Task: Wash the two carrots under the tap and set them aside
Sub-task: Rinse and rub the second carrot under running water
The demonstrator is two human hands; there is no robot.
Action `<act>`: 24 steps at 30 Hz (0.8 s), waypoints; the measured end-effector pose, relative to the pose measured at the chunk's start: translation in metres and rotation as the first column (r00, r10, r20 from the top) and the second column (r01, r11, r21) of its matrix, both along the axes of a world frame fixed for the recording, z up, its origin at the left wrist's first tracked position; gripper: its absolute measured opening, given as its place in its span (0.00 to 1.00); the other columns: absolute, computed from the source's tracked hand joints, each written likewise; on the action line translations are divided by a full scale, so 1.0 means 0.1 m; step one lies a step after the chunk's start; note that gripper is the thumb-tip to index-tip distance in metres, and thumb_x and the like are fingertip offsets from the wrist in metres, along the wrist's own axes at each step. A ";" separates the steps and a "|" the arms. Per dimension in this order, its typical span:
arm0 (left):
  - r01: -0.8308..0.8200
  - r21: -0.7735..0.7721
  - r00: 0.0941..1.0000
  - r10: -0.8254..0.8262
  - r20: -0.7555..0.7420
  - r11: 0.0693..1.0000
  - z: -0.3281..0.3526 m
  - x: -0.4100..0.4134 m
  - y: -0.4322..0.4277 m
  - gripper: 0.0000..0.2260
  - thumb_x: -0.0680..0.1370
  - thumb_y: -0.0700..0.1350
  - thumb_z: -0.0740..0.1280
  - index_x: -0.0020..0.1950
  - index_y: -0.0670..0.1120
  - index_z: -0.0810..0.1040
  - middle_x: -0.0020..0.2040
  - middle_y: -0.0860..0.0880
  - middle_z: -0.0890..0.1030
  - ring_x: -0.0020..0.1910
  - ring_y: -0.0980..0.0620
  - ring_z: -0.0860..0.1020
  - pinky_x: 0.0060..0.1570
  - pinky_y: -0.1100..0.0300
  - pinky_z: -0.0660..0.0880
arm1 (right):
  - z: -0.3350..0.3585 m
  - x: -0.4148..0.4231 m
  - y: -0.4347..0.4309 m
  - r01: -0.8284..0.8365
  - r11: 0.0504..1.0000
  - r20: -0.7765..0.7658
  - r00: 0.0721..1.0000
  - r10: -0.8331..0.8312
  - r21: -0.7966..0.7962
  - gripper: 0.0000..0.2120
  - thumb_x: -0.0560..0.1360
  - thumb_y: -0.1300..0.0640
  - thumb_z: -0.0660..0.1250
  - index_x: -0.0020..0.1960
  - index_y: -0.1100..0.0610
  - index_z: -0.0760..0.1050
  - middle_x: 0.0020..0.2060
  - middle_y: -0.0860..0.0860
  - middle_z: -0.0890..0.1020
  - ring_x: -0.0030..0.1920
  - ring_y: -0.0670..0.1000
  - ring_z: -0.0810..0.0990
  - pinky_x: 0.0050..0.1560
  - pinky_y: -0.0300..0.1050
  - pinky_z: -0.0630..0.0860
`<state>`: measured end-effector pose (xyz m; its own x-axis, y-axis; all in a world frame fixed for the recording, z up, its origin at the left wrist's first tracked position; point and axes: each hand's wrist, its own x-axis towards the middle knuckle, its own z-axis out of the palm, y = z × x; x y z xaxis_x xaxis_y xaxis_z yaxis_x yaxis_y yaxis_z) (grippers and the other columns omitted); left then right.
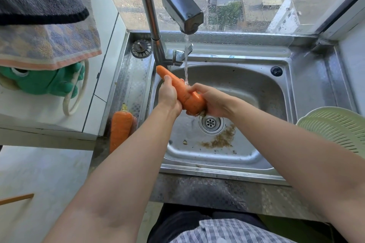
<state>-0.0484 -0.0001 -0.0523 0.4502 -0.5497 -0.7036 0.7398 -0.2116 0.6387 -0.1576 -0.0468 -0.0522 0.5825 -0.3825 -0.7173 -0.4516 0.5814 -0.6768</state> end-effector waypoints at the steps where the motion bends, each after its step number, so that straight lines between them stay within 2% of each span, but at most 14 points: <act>1: 0.001 -0.012 1.000 -0.001 0.003 1.000 0.00 0.00 0.00 0.25 0.84 0.56 0.51 0.71 0.40 0.69 0.48 0.46 0.79 0.44 0.51 0.79 0.40 0.56 0.76 | 0.01 0.00 0.00 -0.009 1.000 -0.001 1.000 0.009 -0.003 0.30 0.71 0.44 0.65 0.65 0.63 0.70 0.45 0.61 0.83 0.45 0.59 0.79 0.48 0.53 0.64; 4: 0.071 -0.005 0.997 -0.071 0.035 0.997 -0.03 -0.05 -0.01 0.25 0.84 0.57 0.50 0.72 0.42 0.69 0.49 0.46 0.79 0.45 0.51 0.79 0.45 0.52 0.77 | 0.04 0.05 0.02 -0.008 0.998 -0.023 1.000 0.006 -0.069 0.27 0.76 0.38 0.63 0.60 0.60 0.73 0.46 0.61 0.84 0.43 0.58 0.81 0.48 0.51 0.73; 6: 0.113 0.009 0.992 -0.114 0.052 0.994 -0.02 -0.07 0.00 0.23 0.84 0.57 0.50 0.64 0.42 0.74 0.48 0.46 0.80 0.45 0.51 0.79 0.48 0.52 0.77 | 0.04 0.06 0.02 0.004 0.998 -0.026 1.000 -0.006 -0.065 0.27 0.78 0.37 0.61 0.60 0.60 0.74 0.46 0.60 0.83 0.40 0.56 0.83 0.42 0.49 0.79; 8: 0.129 0.014 0.989 -0.130 0.064 0.992 -0.03 -0.07 0.03 0.21 0.84 0.57 0.50 0.57 0.44 0.75 0.46 0.49 0.80 0.44 0.53 0.80 0.43 0.55 0.76 | 0.05 0.03 0.01 -0.012 1.000 0.003 1.000 0.012 0.017 0.21 0.79 0.40 0.60 0.58 0.58 0.73 0.46 0.59 0.82 0.40 0.55 0.82 0.46 0.50 0.77; 9: 0.138 0.015 0.987 -0.139 0.077 0.990 -0.02 -0.07 0.03 0.21 0.84 0.57 0.50 0.58 0.44 0.75 0.45 0.49 0.81 0.44 0.53 0.80 0.42 0.57 0.75 | 0.06 0.01 0.01 -0.019 0.999 0.012 1.000 0.018 0.051 0.19 0.79 0.42 0.60 0.56 0.57 0.73 0.44 0.58 0.82 0.39 0.54 0.81 0.47 0.50 0.75; 11: 0.162 0.016 0.981 -0.163 0.107 0.987 -0.02 -0.11 0.03 0.21 0.84 0.57 0.49 0.62 0.45 0.74 0.46 0.49 0.80 0.45 0.55 0.79 0.44 0.58 0.74 | 0.13 0.00 0.02 0.005 0.999 -0.012 1.000 -0.005 0.054 0.18 0.79 0.41 0.58 0.51 0.56 0.74 0.39 0.57 0.80 0.36 0.53 0.79 0.41 0.47 0.76; 13: 0.172 0.021 0.979 -0.173 0.106 0.985 -0.01 -0.15 0.02 0.21 0.84 0.58 0.49 0.61 0.46 0.74 0.48 0.48 0.80 0.46 0.54 0.79 0.45 0.58 0.74 | 0.15 0.02 0.05 0.032 0.999 -0.028 0.999 -0.032 0.011 0.19 0.79 0.40 0.58 0.48 0.56 0.75 0.37 0.56 0.80 0.34 0.52 0.78 0.37 0.45 0.76; 15: 0.106 0.023 0.991 -0.107 0.076 0.994 0.00 -0.11 0.00 0.22 0.84 0.58 0.49 0.60 0.45 0.75 0.47 0.47 0.80 0.45 0.53 0.79 0.50 0.54 0.75 | 0.15 0.01 0.07 0.016 1.000 0.001 1.000 -0.016 0.010 0.17 0.80 0.43 0.59 0.54 0.57 0.74 0.41 0.57 0.81 0.37 0.53 0.78 0.39 0.47 0.75; 17: 0.079 0.030 0.994 -0.081 0.076 0.996 0.00 -0.07 0.00 0.25 0.84 0.58 0.49 0.65 0.43 0.73 0.49 0.47 0.80 0.48 0.50 0.79 0.60 0.50 0.74 | 0.12 -0.01 0.06 -0.018 1.000 0.048 0.999 0.017 0.020 0.19 0.80 0.45 0.60 0.61 0.58 0.72 0.47 0.59 0.80 0.39 0.54 0.78 0.40 0.48 0.73; 18: 0.091 0.031 0.991 -0.094 0.091 0.995 -0.01 -0.07 -0.01 0.25 0.84 0.58 0.48 0.65 0.42 0.74 0.50 0.47 0.80 0.50 0.50 0.79 0.63 0.50 0.73 | 0.10 -0.01 0.06 -0.026 1.000 0.051 0.998 0.026 0.012 0.21 0.80 0.43 0.60 0.62 0.59 0.72 0.47 0.59 0.80 0.39 0.54 0.78 0.40 0.48 0.73; 19: 0.108 0.030 0.988 -0.110 0.107 0.994 -0.02 -0.09 -0.01 0.24 0.84 0.58 0.48 0.60 0.43 0.76 0.50 0.46 0.80 0.50 0.49 0.79 0.64 0.49 0.73 | 0.11 0.01 0.06 -0.024 1.000 0.041 0.999 0.024 -0.003 0.22 0.80 0.41 0.59 0.62 0.59 0.73 0.45 0.57 0.81 0.39 0.53 0.79 0.40 0.47 0.75; 21: 0.139 0.048 0.983 -0.144 0.116 0.989 -0.02 -0.12 0.01 0.22 0.83 0.59 0.51 0.47 0.46 0.78 0.47 0.47 0.81 0.47 0.50 0.80 0.60 0.50 0.75 | 0.11 0.05 0.06 -0.022 0.999 0.009 1.000 0.022 -0.049 0.25 0.80 0.38 0.57 0.61 0.59 0.73 0.43 0.56 0.81 0.38 0.52 0.80 0.37 0.45 0.78; 22: 0.150 0.060 0.980 -0.156 0.125 0.987 -0.02 -0.12 0.02 0.21 0.82 0.59 0.54 0.44 0.46 0.77 0.45 0.48 0.82 0.45 0.51 0.80 0.56 0.51 0.77 | 0.11 0.06 0.07 -0.030 0.999 0.015 0.999 0.031 -0.044 0.25 0.81 0.38 0.55 0.60 0.59 0.73 0.42 0.57 0.81 0.37 0.52 0.80 0.35 0.44 0.77; 24: 0.151 0.084 0.970 -0.164 0.179 0.985 -0.05 -0.08 0.05 0.16 0.80 0.56 0.63 0.46 0.42 0.77 0.43 0.47 0.81 0.41 0.51 0.80 0.46 0.54 0.79 | 0.10 0.02 0.08 -0.030 0.999 0.061 0.998 0.028 0.037 0.21 0.82 0.43 0.56 0.61 0.61 0.72 0.42 0.57 0.80 0.34 0.51 0.79 0.32 0.42 0.73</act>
